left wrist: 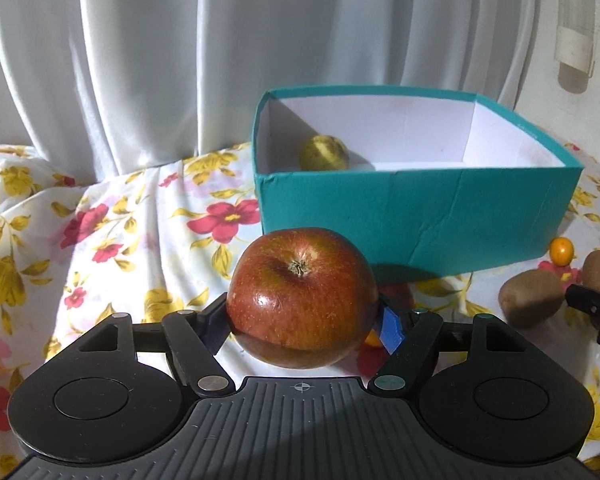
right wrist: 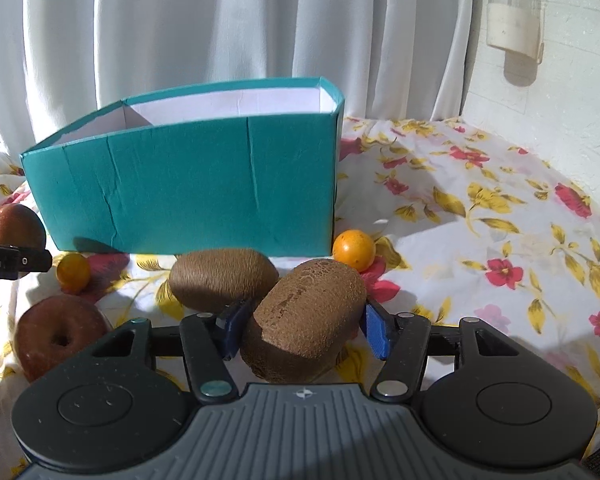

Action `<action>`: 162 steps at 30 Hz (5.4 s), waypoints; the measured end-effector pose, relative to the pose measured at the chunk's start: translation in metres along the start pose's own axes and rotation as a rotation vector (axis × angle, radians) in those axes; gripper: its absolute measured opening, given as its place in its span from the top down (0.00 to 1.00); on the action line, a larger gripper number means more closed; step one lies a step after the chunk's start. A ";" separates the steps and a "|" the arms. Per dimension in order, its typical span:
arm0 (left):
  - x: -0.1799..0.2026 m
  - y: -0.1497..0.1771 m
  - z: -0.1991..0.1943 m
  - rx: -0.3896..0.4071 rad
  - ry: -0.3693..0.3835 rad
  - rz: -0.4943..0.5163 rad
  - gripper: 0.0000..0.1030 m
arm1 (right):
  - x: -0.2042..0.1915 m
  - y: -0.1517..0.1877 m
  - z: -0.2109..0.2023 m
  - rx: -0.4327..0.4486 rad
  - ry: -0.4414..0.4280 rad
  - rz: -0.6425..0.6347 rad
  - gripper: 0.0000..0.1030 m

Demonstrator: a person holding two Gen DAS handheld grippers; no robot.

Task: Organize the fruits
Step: 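Close the left tool on the red apple while the right tool grasps a brown kiwi, then carry the apple with the left tool into the box while the right tool drops the kiwi in, then withdraw both open tools from the box toward the remaining fruits, then grasp a small orange with the left tool while the right tool grasps another kiwi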

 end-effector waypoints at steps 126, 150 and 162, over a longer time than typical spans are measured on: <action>0.030 0.008 -0.033 0.016 -0.010 0.045 0.14 | -0.029 -0.020 -0.021 0.079 -0.047 -0.088 0.00; 0.030 0.011 -0.019 -0.029 0.006 0.059 0.14 | -0.036 -0.018 -0.002 0.021 -0.055 -0.101 0.03; 0.026 0.011 -0.005 -0.051 0.014 0.060 0.15 | -0.037 -0.018 0.010 -0.016 -0.067 -0.100 0.08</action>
Point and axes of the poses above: each gripper's, at about its wrist camera, not at the fingertips, and z roughly the way its jaws point, x to its right, y to its underside, the point moved 4 cm from there along z, roughly the way its jaws point, and after that the axes turned 1 degree about -z, right-handed, at the moved point
